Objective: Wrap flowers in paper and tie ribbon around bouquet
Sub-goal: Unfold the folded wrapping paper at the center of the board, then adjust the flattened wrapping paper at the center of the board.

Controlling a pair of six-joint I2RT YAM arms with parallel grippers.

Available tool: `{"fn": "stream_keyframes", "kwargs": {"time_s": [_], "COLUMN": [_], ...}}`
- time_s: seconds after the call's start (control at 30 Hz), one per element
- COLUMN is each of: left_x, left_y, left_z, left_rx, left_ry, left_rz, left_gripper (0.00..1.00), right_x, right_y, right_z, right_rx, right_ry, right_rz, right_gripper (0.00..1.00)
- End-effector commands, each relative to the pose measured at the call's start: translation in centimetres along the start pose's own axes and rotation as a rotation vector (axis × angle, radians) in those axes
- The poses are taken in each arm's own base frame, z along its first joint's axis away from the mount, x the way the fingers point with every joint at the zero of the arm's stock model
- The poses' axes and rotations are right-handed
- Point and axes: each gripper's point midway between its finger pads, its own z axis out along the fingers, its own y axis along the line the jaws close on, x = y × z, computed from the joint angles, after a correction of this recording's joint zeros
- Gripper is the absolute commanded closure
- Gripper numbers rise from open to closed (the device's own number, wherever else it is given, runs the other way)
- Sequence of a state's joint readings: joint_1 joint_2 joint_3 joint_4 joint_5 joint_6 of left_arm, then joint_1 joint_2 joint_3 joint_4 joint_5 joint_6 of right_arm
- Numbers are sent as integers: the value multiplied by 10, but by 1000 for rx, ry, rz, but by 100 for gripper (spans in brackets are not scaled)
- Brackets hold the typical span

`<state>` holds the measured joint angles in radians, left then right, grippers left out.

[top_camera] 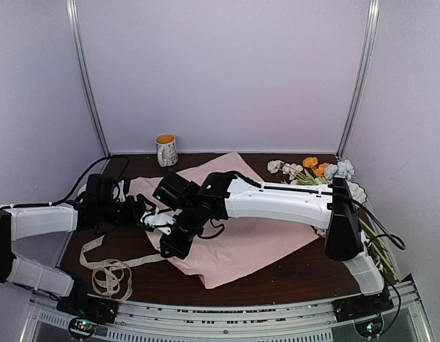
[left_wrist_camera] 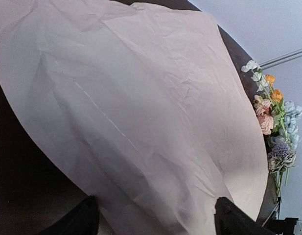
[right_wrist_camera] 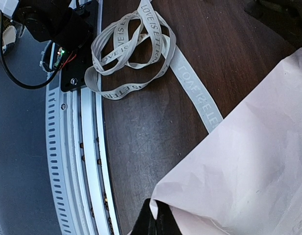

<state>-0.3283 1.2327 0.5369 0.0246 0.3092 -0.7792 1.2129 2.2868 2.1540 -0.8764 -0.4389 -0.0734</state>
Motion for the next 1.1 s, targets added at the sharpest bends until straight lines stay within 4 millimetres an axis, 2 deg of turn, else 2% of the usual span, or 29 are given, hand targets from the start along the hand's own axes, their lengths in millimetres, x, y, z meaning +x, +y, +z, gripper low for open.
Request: {"fn": "stream_keyframes", "kwargs": {"time_s": [0.0, 0.03, 0.17, 0.2, 0.27, 0.33, 0.37, 0.4, 0.43, 0.5, 0.53, 0.63, 0.7, 0.73, 0.77, 0.87, 0.93, 1.07], "left_x": [-5, -5, -7, -7, -7, -8, -9, -9, -10, -12, -10, -9, -7, -6, -5, -4, -3, -6], "left_y": [-4, -5, -10, -10, -7, -4, -2, 1, 3, 5, 7, 6, 8, 9, 10, 5, -3, -7], "left_z": [8, 9, 10, 11, 11, 10, 10, 9, 8, 8, 7, 6, 7, 7, 7, 5, 5, 11], "left_rx": [57, 66, 95, 95, 89, 76, 65, 49, 32, 0, -15, -24, -36, -44, -54, -40, -1, 11], "left_ry": [2, 2, -3, 1, 5, 3, 1, -1, 0, 16, 35, 69, 90, 103, 116, 142, 167, 194], "left_rz": [-18, -16, -12, -9, -10, -4, 10, 24, 46, 94, 112, 165, 184, 194, 201, 227, 253, 283], "left_gripper": [26, 36, 90, 100, 100, 100, 100, 100, 100, 100, 100, 100, 100, 100, 100, 100, 100, 100], "right_x": [-22, -26, -39, -40, -40, -36, -35, -22, -16, 6, 20, 101, 145, 162, 177, 202, 218, 240], "right_y": [-1, -2, -1, -2, -6, -11, -17, -28, -42, -81, -116, -198, -235, -251, -267, -301, -312, -314], "right_z": [-2, -4, -9, -11, -20, -39, -56, -63, -81, -113, -136, -165, -176, -182, -186, -198, -195, -178], "right_rx": [-5, 3, -5, 0, -1, -29, -31, -23, -2, 54, 103, 279, 358, 391, 429, 536, 579, 571], "right_ry": [-75, -90, -134, -140, -144, -152, -179, -181, -222, -306, -362, -334, -278, -259, -241, -170, -82, 15], "right_rz": [17, 17, 25, 30, 57, 106, 141, 194, 249, 391, 487, 803, 931, 978, 1019, 1070, 1086, 1100], "right_gripper": [100, 100, 100, 100, 84, 74, 67, 61, 55, 44, 41, 38, 33, 24, 20, 19, 19, 19]}}
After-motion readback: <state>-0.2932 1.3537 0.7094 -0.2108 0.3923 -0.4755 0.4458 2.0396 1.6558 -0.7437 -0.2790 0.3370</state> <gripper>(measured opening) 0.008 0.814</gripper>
